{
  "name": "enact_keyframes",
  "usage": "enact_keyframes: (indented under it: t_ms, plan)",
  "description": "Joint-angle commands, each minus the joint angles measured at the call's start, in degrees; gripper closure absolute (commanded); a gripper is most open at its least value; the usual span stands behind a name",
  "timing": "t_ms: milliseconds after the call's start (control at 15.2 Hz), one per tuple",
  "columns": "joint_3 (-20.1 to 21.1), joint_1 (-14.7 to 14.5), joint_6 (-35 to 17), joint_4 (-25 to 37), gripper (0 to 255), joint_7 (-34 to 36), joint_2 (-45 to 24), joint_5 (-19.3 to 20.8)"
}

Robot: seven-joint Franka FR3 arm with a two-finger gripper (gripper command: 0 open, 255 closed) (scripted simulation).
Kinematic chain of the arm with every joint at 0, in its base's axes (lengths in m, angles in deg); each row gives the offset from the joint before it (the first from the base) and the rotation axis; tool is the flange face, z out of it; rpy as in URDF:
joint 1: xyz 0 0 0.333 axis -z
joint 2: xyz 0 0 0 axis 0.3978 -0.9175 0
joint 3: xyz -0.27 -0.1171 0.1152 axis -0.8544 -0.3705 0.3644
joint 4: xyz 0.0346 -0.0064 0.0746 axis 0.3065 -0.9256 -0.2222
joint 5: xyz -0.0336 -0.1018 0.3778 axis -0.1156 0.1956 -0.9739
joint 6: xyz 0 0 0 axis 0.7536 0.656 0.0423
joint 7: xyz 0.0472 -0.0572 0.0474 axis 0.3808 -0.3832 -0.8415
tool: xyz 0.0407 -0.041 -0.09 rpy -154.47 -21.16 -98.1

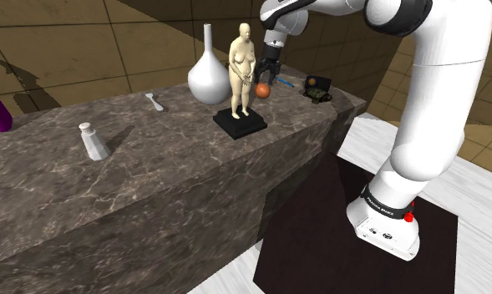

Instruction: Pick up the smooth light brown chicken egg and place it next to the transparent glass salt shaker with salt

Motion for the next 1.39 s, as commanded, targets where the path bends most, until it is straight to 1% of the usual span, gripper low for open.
enact_keyframes:
  t_ms: [0, 264, 726, 792, 1320]
  plan:
    - [0.16, -0.05, -1.18, -0.37, 0, -0.19, -0.81, -0.35]
    - [0.44, -0.30, -3.54, -1.92, 0, -0.49, -1.63, -0.79]
    - [0.44, -0.30, -3.53, -1.92, 0, -0.49, -1.62, -0.79]
    - [0.44, -0.30, -3.53, -1.92, 255, -0.49, -1.62, -0.79]
    - [0.45, -0.31, -3.52, -1.87, 255, -0.48, -1.65, -0.79]
